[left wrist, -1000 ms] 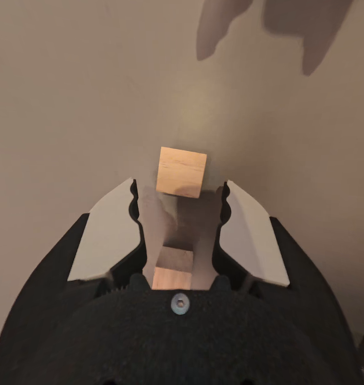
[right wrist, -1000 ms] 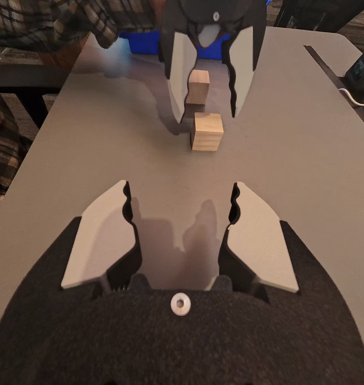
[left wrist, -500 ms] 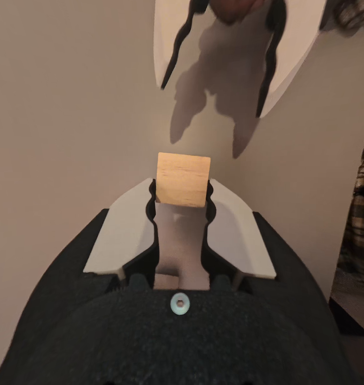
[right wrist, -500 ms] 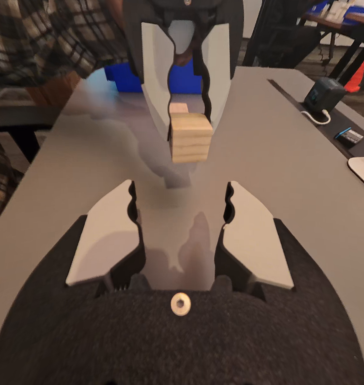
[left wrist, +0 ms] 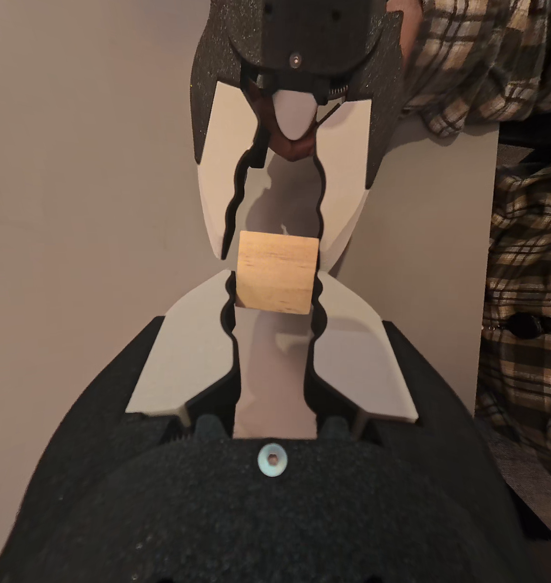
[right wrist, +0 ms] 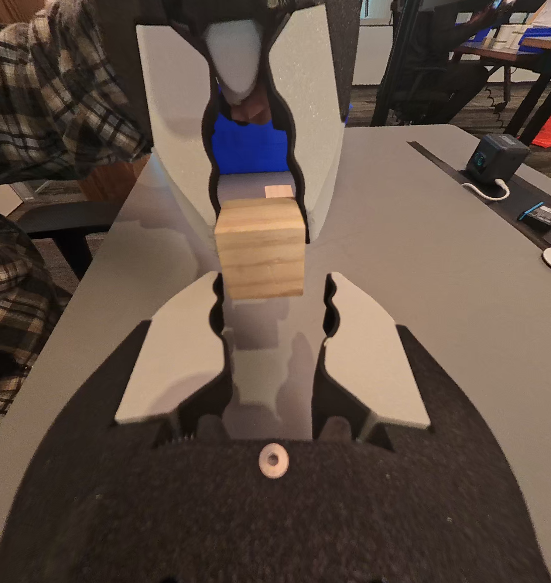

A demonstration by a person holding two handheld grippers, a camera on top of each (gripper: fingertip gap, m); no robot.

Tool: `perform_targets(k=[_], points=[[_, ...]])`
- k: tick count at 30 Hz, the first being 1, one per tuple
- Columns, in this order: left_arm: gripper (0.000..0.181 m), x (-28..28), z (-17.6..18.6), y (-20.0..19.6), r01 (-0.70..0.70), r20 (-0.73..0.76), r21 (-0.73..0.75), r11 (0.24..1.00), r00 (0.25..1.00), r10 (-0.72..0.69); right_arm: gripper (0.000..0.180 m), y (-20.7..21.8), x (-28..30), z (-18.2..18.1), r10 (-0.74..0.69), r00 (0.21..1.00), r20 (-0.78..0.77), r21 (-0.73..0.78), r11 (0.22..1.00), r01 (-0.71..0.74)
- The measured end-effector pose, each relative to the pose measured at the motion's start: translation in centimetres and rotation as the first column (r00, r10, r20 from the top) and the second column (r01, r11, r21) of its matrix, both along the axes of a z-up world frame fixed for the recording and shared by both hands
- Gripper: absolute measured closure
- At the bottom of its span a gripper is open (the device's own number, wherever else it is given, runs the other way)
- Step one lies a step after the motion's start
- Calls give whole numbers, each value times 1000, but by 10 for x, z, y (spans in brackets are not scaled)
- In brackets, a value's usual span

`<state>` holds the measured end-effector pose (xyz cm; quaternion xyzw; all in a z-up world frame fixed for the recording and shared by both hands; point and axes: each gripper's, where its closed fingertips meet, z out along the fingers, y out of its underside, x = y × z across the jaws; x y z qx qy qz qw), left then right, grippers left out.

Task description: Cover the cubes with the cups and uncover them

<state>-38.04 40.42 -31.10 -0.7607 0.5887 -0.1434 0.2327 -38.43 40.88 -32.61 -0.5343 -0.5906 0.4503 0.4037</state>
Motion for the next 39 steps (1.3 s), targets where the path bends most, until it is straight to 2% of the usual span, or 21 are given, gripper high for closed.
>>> perform_targets(k=[3,5,6,8,10,16,20,22,24,26,28,30,33,35,39], points=[[136,3,0,2,-1,2,7,1000,1000,1,134,-5,1,1,35,999,-2,-19,999,-35],[135,3,-1,3,-5,11,-7,1000,1000,5,134,-4,1,-1,31,999,9,-28,999,-30],[129,2,0,4,-17,21,-8,1000,1000,18,135,-2,2,-2,23,999,23,-30,999,-22],[101,-3,5,10,-69,45,17,997,997,68,135,2,5,-5,2,999,43,-33,999,-1],[91,-9,19,13,-128,115,49,991,986,122,135,7,8,-1,-22,999,36,-65,998,24],[92,-25,68,-14,-237,391,85,968,902,186,135,30,27,9,-163,985,51,-98,981,167],[105,-27,86,-49,-228,504,118,967,852,139,135,44,78,23,-305,938,166,-110,939,326],[111,-23,88,-65,-207,541,136,969,835,103,135,51,125,36,-410,872,266,-64,895,441],[111,-18,87,-77,-187,564,145,972,822,74,135,58,183,52,-524,774,354,-20,824,567],[112,-11,82,-88,-156,570,145,977,820,46,135,63,249,65,-630,633,450,13,713,701],[112,-5,75,-96,-127,564,141,982,826,26,135,64,319,66,-692,437,574,70,574,816],[112,2,69,-100,-106,556,148,983,831,6,135,58,373,57,-672,289,682,74,456,887],[112,10,63,-103,-83,538,158,984,843,-16,134,51,419,29,-577,155,802,67,345,936],[112,12,60,-104,-79,518,170,982,855,-21,134,49,435,8,-513,104,852,73,312,947],[113,8,57,-105,-84,481,191,978,876,-18,135,54,451,-27,-424,49,904,69,257,964]])
